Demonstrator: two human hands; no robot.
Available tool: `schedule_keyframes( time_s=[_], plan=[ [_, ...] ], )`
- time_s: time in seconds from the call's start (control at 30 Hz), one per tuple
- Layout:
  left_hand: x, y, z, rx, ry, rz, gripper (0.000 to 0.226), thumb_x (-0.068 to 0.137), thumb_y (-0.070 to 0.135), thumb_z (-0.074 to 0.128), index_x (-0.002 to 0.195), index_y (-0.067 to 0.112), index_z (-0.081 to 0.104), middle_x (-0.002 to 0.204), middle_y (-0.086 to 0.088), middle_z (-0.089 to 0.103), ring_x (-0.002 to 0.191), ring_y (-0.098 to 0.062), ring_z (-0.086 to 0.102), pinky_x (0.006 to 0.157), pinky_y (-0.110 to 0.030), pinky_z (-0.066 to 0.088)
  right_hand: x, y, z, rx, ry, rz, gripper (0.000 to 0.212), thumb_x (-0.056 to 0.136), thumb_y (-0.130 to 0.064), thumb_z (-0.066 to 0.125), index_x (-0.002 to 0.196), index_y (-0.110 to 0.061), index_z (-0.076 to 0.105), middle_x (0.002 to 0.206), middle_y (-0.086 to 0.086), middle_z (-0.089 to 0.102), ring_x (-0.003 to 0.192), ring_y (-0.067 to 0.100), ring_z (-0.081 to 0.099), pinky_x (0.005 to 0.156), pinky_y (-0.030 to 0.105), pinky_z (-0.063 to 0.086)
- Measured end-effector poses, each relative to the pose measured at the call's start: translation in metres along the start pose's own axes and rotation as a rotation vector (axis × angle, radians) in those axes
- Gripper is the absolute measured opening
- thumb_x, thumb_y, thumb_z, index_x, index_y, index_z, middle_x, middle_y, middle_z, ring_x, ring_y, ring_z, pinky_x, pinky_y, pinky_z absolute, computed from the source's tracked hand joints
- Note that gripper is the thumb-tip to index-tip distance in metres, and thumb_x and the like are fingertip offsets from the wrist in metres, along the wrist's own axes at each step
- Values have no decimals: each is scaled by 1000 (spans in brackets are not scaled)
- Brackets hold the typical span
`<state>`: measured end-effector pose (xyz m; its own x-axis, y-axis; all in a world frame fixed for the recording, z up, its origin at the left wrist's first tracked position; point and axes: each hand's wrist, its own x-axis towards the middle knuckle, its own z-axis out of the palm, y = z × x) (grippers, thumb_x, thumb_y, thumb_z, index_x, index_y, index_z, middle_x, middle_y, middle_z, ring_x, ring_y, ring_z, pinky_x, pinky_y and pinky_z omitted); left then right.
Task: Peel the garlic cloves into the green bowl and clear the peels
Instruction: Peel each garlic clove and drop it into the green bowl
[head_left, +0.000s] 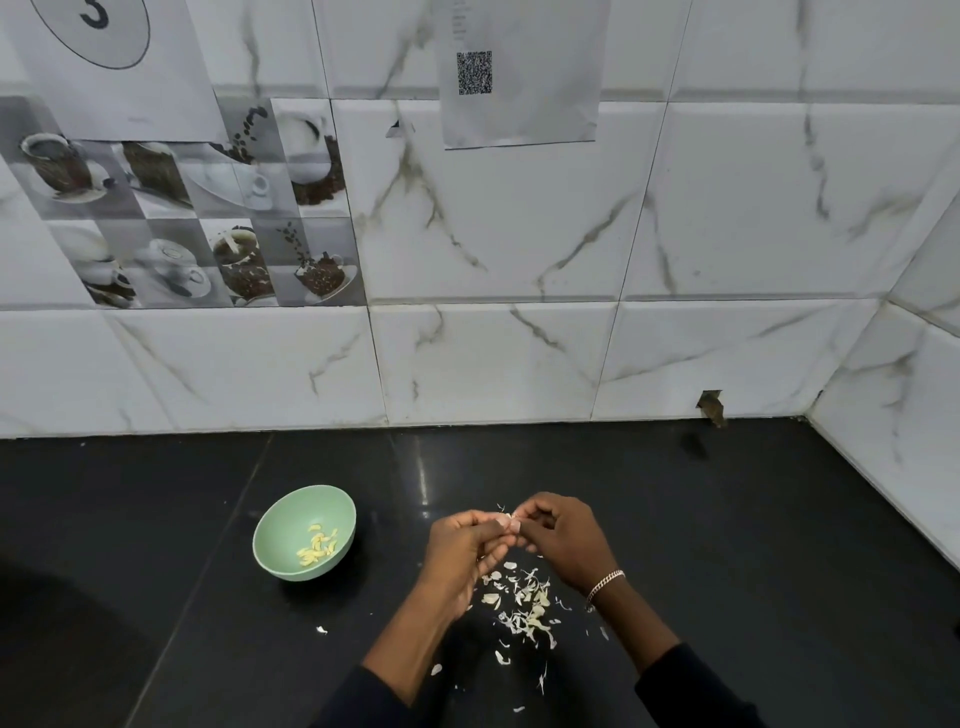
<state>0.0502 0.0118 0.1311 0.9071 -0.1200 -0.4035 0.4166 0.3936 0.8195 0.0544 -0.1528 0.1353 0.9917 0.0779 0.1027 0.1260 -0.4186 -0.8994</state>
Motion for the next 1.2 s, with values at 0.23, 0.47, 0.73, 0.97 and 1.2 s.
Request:
schedule_keyframes(
  time_s=[0.23, 0.47, 0.73, 0.97, 1.2],
  plan=[
    [-1, 5, -3, 63, -69, -11, 15, 89, -8, 65, 102, -15, 67, 84, -28, 71, 65, -19, 70, 59, -19, 58, -4, -9, -3, -62, -59, -27, 8, 87, -9, 62, 80, -12, 64, 65, 6, 71, 57, 17, 70, 59, 33, 57],
    [-4, 1, 5, -31, -34, 40, 22, 94, -9, 57, 112, -5, 68, 88, -19, 69, 63, -13, 65, 57, -17, 57, -13, -10, 5, -106, -103, 23, 19, 95, -13, 53, 79, -7, 62, 62, 3, 64, 50, 8, 60, 51, 25, 46],
    [-4, -1, 1, -73, -17, 63, 19, 93, -7, 61, 110, -7, 69, 100, -33, 71, 77, -24, 74, 65, -20, 60, -14, -2, -4, -43, 31, 40, 11, 85, -27, 73, 81, -19, 67, 71, 9, 70, 57, 17, 65, 55, 27, 55],
    [-7, -2, 7, 9, -34, 113, 16, 92, -9, 60, 101, -5, 73, 99, -26, 74, 81, -23, 74, 74, -24, 62, -8, -6, -4, 54, 45, -8, 11, 82, -28, 80, 90, -22, 75, 77, 3, 71, 65, 16, 68, 62, 35, 60],
    [-9, 3, 9, 39, -32, 116, 15, 91, -7, 64, 104, -7, 71, 100, -22, 76, 89, -24, 74, 79, -26, 62, -11, -9, -3, -17, 68, -145, 22, 83, -10, 76, 99, -24, 70, 86, -8, 69, 80, 13, 67, 73, 22, 55]
  ],
)
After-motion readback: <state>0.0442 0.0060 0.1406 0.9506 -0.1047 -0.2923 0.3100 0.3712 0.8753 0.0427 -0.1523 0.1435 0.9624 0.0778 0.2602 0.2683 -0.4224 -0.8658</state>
